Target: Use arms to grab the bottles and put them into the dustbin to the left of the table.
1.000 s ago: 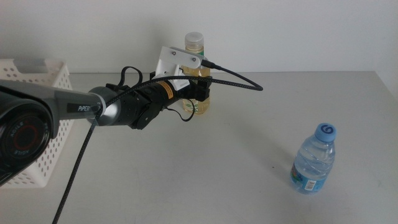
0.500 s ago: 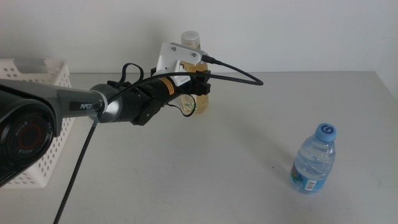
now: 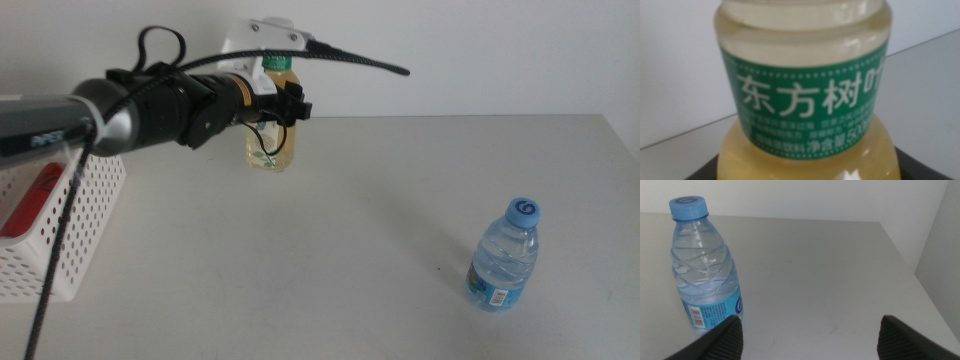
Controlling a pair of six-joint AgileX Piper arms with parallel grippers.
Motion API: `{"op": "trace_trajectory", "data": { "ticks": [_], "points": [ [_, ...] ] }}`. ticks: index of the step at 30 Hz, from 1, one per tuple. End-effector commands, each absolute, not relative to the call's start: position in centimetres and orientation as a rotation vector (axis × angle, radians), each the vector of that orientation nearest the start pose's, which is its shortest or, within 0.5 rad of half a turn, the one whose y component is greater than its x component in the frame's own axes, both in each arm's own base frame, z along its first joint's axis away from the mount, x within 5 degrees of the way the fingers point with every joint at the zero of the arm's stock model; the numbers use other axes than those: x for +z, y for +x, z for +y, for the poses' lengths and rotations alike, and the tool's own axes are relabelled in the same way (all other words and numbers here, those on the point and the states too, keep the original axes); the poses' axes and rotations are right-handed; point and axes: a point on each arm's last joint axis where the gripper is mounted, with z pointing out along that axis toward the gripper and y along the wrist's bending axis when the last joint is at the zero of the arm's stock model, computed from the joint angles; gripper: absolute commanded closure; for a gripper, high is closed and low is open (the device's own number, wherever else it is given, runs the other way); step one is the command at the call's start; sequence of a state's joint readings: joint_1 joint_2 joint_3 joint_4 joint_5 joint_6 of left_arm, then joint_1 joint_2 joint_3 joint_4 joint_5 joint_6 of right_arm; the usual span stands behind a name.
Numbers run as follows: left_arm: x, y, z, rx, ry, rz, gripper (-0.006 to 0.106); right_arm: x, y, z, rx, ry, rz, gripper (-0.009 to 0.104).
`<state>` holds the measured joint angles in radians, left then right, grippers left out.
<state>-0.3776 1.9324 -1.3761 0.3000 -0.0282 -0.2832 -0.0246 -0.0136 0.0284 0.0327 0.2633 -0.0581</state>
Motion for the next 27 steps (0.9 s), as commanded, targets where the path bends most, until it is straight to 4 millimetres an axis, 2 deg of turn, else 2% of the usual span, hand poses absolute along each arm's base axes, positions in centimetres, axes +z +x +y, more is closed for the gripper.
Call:
{"op": "trace_trajectory", "data": {
  "ticks": [1, 4, 10, 15, 18, 23, 27],
  "points": [
    [32.9, 40.2, -15.3, -0.273, 0.335, 1.752, 0.102, 19.1, 5.4, -0.1, -0.055, -0.015, 1.657, 0.001],
    [35.4, 39.0, -12.9, -0.195, 0.302, 1.788, 0.102, 19.1, 5.4, -0.1, -0.055, -0.015, 1.657, 0.001],
    [39.2, 37.6, -5.8, 0.02, 0.211, 1.99, 0.102, 19.1, 5.4, -0.1, -0.055, -0.015, 1.657, 0.001],
    [40.7, 36.6, 0.2, 0.185, 0.301, 2.194, 0.102, 19.1, 5.4, -0.1, -0.055, -0.015, 1.657, 0.001],
    [41.7, 35.7, 3.4, 0.225, 0.274, 2.267, 0.102, 19.1, 5.4, -0.1, -0.055, -0.015, 1.657, 0.001],
    [41.5, 35.3, 7.4, 0.167, 0.102, 2.29, 0.102, 19.1, 5.4, -0.1, -0.055, -0.015, 1.657, 0.001],
    [39.6, 36.0, 8.5, 0.097, 0.088, 2.372, 0.102, 19.1, 5.4, -0.1, -0.055, -0.015, 1.657, 0.001]
  ]
}}
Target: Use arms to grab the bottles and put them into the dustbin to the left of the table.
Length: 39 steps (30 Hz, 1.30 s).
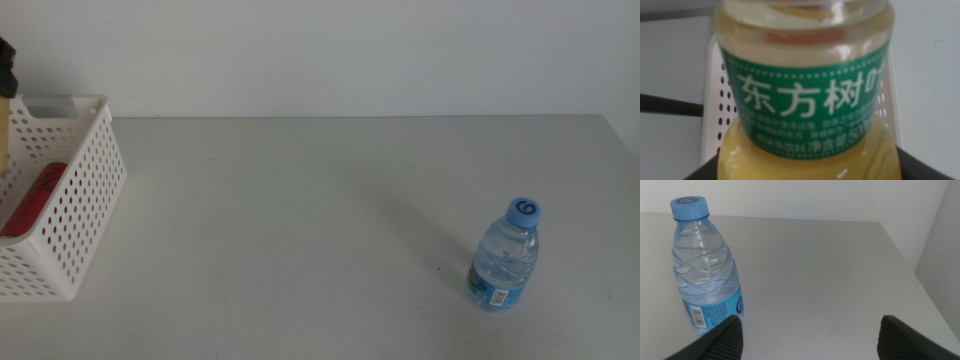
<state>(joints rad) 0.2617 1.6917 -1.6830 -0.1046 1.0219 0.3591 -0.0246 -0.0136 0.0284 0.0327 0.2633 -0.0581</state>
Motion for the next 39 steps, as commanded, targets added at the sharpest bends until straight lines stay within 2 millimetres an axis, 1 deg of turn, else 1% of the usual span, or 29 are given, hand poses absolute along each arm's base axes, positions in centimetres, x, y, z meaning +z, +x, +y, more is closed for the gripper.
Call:
{"op": "trace_trajectory", "data": {
  "ticks": [1, 4, 9, 12, 15, 18, 21, 23, 27, 31, 35, 37, 39],
  "points": [
    [38.7, 36.4, 8.5, 0.08, 0.112, 2.409, 0.102, 19.1, 5.4, -0.1, -0.055, -0.015, 1.657, 0.001],
    [36.1, 37.7, 8.8, 0.053, 0.151, 2.504, 0.102, 19.1, 5.4, -0.1, -0.055, -0.015, 1.657, 0.001],
    [32.0, 39.8, 9.4, 0.001, 0.109, 2.609, 0.102, 19.1, 5.4, -0.1, -0.055, -0.015, 1.657, 0.001],
    [29.6, 40.8, 9.6, -0.033, 0.091, 2.667, 0.099, 19.1, 5.4, -0.1, -0.055, -0.015, 1.657, 0.001],
    [28.0, 41.4, 9.7, -0.05, 0.089, 2.707, 0.09, 19.1, 5.4, -0.1, -0.055, -0.015, 1.657, 0.001],
    [27.2, 41.7, 9.8, -0.057, 0.09, 2.726, 0.072, 19.1, 5.4, -0.1, -0.055, -0.015, 1.657, 0.001],
    [27.0, 41.8, 9.8, -0.053, 0.108, 2.725, 0.05, 19.1, 5.4, -0.1, -0.055, -0.015, 1.657, 0.001],
    [27.1, 41.8, 9.9, -0.046, 0.116, 2.716, 0.032, 19.1, 5.4, -0.1, -0.055, -0.015, 1.657, 0.001],
    [28.0, 41.5, 9.7, -0.037, 0.114, 2.699, 0.006, 19.1, 5.4, -0.1, -0.055, -0.015, 1.657, 0.001],
    [30.2, 40.7, 9.2, -0.021, 0.122, 2.654, 0.007, 19.1, 5.4, -0.1, -0.055, -0.015, 1.657, 0.001],
    [32.5, 39.1, 8.7, -0.041, 0.071, 2.642, 0.007, 19.1, 5.4, -0.1, -0.055, -0.015, 1.657, 0.001],
    [33.3, 38.3, 8.1, -0.11, 0.074, 2.656, 0.007, 19.1, 5.4, -0.1, -0.055, -0.015, 1.657, 0.001],
    [34.0, 37.6, 6.9, -0.212, 0.115, 2.652, 0.007, 19.1, 5.4, -0.1, -0.055, -0.015, 1.657, 0.001]
  ]
}}
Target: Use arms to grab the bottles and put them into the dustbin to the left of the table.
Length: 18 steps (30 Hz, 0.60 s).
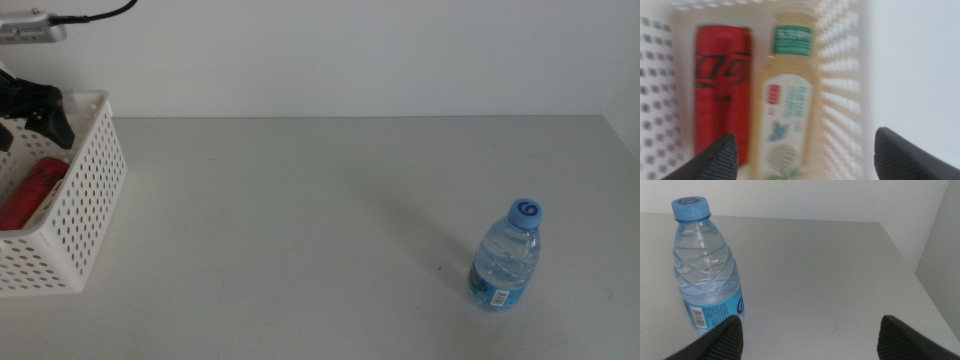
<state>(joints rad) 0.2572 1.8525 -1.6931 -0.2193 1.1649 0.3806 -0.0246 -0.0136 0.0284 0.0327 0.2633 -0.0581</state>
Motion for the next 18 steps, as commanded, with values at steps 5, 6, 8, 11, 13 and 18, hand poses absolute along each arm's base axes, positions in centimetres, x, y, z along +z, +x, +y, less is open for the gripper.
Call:
{"op": "trace_trajectory", "data": {
  "ticks": [5, 6, 8, 11, 13, 18],
  "points": [
    [35.8, 36.3, 3.9, -0.363, 0.261, 2.504, 0.007, 19.1, 5.4, -0.1, -0.055, -0.015, 1.657, 0.001],
    [36.2, 36.0, 3.1, -0.374, 0.3, 2.472, 0.008, 19.1, 5.4, -0.1, -0.055, -0.015, 1.657, 0.001],
    [36.5, 35.3, 1.8, -0.388, 0.346, 2.442, 0.009, 19.1, 5.4, -0.1, -0.055, -0.015, 1.657, 0.001],
    [36.5, 33.9, 0.1, -0.399, 0.391, 2.437, 0.01, 19.1, 5.4, -0.1, -0.055, -0.015, 1.657, 0.001],
    [36.5, 32.7, -0.8, -0.402, 0.424, 2.432, 0.01, 19.1, 5.4, -0.1, -0.055, -0.015, 1.657, 0.001],
    [36.8, 29.6, -3.1, -0.308, 0.51, 2.374, 0.01, 19.1, 5.4, -0.1, -0.055, -0.015, 1.657, 0.001]
  ]
}}
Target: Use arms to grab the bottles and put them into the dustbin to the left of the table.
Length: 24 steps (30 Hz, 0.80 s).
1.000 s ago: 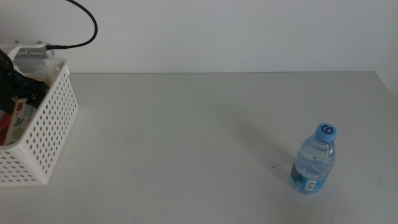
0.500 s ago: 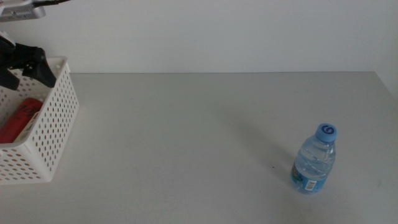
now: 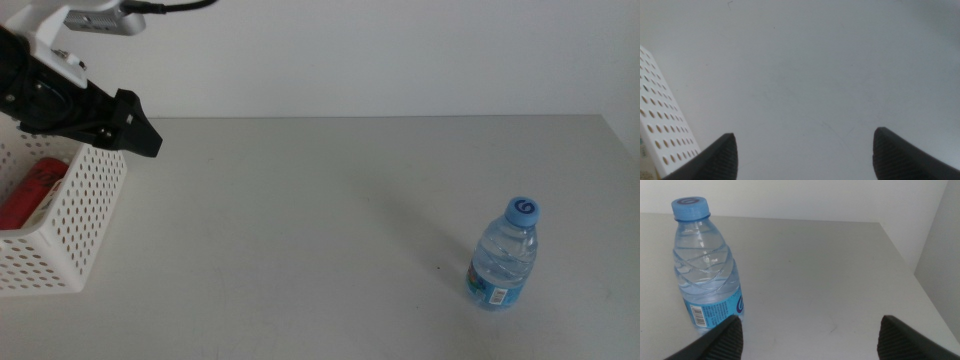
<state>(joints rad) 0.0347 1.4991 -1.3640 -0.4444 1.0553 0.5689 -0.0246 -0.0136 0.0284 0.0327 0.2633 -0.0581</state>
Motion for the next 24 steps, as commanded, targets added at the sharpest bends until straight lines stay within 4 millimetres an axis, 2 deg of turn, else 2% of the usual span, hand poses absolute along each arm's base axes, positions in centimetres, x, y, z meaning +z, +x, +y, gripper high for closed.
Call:
{"op": "trace_trajectory", "data": {
  "ticks": [1, 4, 8, 15, 20, 24],
  "points": [
    [36.8, 28.8, -3.8, -0.277, 0.507, 2.359, 0.01, 19.1, 5.4, -0.1, -0.055, -0.015, 1.657, 0.001],
    [36.5, 25.2, -5.0, -0.184, 0.433, 2.295, 0.01, 19.1, 5.4, -0.1, -0.055, -0.015, 1.657, 0.001],
    [35.8, 20.2, -5.9, -0.218, 0.332, 2.172, 0.01, 19.1, 5.4, -0.1, -0.055, -0.015, 1.657, 0.001],
    [34.5, 12.3, -4.8, -0.364, 0.274, 2.034, 0.01, 19.1, 5.4, -0.1, -0.055, -0.015, 1.657, 0.001],
    [33.5, 8.3, -4.2, -0.434, 0.31, 2.0, 0.01, 19.1, 5.4, -0.1, -0.055, -0.015, 1.657, 0.001],
    [33.0, 7.1, -4.1, -0.47, 0.304, 1.975, 0.01, 19.1, 5.4, -0.1, -0.055, -0.015, 1.657, 0.001]
  ]
}}
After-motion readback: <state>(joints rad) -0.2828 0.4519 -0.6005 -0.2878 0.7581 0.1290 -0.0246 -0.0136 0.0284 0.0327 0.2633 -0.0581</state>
